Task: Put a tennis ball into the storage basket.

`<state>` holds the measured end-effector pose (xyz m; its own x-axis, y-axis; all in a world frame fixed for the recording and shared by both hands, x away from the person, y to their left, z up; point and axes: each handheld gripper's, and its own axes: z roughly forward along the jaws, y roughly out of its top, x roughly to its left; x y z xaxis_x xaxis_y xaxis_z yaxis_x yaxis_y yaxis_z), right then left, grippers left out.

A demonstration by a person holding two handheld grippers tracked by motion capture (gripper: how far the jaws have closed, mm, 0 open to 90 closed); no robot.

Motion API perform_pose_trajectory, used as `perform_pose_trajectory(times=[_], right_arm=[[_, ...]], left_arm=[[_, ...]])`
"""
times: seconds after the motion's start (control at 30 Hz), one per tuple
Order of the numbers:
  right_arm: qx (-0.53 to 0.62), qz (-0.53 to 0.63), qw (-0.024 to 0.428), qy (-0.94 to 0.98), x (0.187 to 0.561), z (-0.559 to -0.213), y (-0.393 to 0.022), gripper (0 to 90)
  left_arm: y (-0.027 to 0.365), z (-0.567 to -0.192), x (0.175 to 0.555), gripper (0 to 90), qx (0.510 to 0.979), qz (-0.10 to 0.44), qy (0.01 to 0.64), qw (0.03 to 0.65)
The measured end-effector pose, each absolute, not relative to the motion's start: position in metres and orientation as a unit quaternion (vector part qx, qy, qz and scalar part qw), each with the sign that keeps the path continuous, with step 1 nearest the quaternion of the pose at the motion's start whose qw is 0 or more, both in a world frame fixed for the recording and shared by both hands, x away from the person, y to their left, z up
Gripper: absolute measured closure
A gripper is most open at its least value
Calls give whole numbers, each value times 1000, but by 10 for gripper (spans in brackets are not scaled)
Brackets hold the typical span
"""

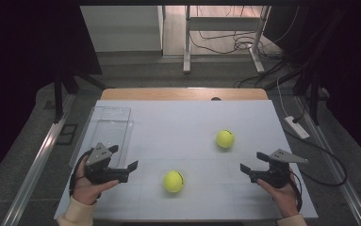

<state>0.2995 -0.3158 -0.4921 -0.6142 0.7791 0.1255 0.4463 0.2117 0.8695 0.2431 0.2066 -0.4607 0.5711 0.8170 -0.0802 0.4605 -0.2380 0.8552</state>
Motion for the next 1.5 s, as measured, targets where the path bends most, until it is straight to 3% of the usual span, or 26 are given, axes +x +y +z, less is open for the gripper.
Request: perform_pose_trajectory(times=[1.5], right_arm=[[407,474,178,760,301,-493,-317,100]], left_arm=[[167,-453,256,86,790,161,377,457]])
